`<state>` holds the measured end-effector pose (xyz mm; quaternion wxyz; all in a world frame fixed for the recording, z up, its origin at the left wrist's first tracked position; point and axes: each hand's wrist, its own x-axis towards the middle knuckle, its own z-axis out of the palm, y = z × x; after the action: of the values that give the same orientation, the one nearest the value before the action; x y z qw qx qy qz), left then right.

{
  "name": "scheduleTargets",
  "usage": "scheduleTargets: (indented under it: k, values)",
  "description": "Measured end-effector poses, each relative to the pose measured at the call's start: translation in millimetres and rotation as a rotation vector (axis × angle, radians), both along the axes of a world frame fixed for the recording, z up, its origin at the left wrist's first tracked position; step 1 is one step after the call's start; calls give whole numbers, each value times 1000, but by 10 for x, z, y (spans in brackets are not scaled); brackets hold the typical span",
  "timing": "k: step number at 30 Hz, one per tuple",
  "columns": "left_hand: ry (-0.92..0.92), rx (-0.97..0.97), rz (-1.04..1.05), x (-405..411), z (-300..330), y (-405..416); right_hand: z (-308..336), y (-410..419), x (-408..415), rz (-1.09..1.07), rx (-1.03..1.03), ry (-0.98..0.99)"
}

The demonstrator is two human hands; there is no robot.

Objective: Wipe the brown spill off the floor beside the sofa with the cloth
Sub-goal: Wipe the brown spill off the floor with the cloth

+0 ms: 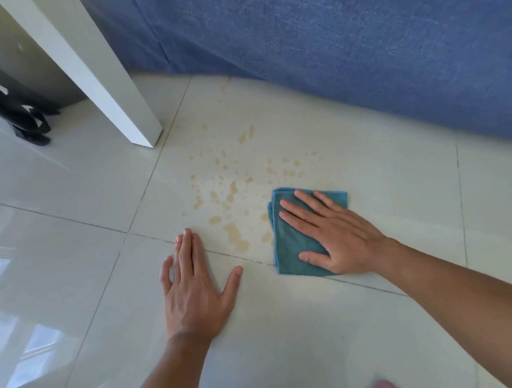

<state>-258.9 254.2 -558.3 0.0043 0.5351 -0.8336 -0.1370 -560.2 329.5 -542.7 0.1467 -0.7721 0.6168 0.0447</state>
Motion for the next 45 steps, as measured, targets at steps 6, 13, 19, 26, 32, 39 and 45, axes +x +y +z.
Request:
scheduleTargets:
  k: [6, 13, 19, 26, 32, 39, 45]
  values:
    - [77, 33, -29, 81, 28, -18, 24, -18, 273, -86, 5, 46]
    - [81, 32, -1, 204, 44, -258, -24, -127, 813, -405, 74, 29]
    - [41, 12, -32, 188, 47, -279, 341, -251, 499, -224, 360, 99]
    - [56, 29, -45, 184, 92, -301, 273, -274, 563, -199, 227, 127]
    - [74, 39, -51, 179, 103, -306, 36, -143, 550, -199, 58, 1]
    - [116, -8, -100, 497, 109, -460, 49, -315, 629, 33, 53, -4]
    - [125, 54, 60, 625, 96, -449, -5, -536, 1020, 50, 13, -41]
